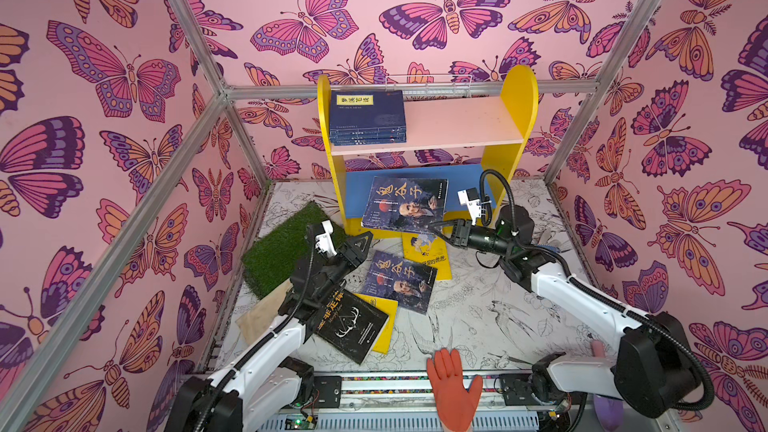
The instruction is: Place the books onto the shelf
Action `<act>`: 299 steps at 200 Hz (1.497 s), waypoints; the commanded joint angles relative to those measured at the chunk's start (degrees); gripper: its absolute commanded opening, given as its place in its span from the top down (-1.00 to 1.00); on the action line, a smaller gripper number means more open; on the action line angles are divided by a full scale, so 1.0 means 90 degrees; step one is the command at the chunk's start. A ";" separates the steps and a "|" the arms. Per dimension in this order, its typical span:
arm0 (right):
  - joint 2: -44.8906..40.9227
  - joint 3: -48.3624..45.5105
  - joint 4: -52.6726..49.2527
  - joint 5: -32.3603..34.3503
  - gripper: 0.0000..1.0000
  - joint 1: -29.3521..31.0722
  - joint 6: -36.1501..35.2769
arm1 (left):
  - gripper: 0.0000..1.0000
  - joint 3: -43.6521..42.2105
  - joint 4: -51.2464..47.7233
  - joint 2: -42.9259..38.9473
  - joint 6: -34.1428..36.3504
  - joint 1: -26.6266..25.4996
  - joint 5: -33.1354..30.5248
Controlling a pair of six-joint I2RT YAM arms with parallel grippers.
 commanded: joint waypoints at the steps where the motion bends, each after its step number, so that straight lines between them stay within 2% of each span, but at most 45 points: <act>1: 0.0196 0.0667 -0.0105 0.0049 1.00 -0.0029 -0.0984 | -0.21 -0.0241 -0.0997 -0.0476 0.0125 0.0140 -0.0773; 25: 0.0638 0.1184 -0.0626 0.0008 0.99 -0.0053 -0.1369 | -0.20 -0.0349 -0.2031 -0.0997 -0.0057 0.0309 -0.1283; 58: 0.1539 0.1655 -0.0573 -0.0021 0.96 -0.0215 -0.1324 | -0.20 -0.0734 -0.2677 -0.1446 -0.0049 0.0410 -0.1446; 91: 0.2811 0.2504 -0.0793 -0.0162 0.93 -0.0371 -0.1278 | -0.18 -0.0862 -0.2746 -0.1529 -0.0131 0.0431 -0.1437; 131: 0.3705 0.3494 -0.1368 -0.0360 0.89 -0.0366 -0.1202 | -0.18 -0.0837 -0.2836 -0.1501 -0.0104 0.0441 -0.1387; 156: 0.4258 0.4097 -0.1515 -0.0753 0.83 -0.0377 -0.0891 | -0.18 -0.0828 -0.2845 -0.1395 -0.0084 0.0441 -0.1303; 190: 0.4704 0.4550 -0.1368 -0.0777 0.82 -0.0373 -0.0615 | -0.18 -0.0752 -0.2858 -0.1303 0.0003 0.0447 -0.1247; 242: 0.5355 0.5020 -0.0791 -0.1441 0.82 -0.0369 0.0178 | -0.18 -0.0767 -0.2883 -0.1281 0.0036 0.0451 -0.1259; 299: 0.5495 0.5417 -0.1359 -0.1551 0.80 -0.0362 -0.0064 | -0.18 -0.0713 -0.2886 -0.1177 0.0014 0.0451 -0.1221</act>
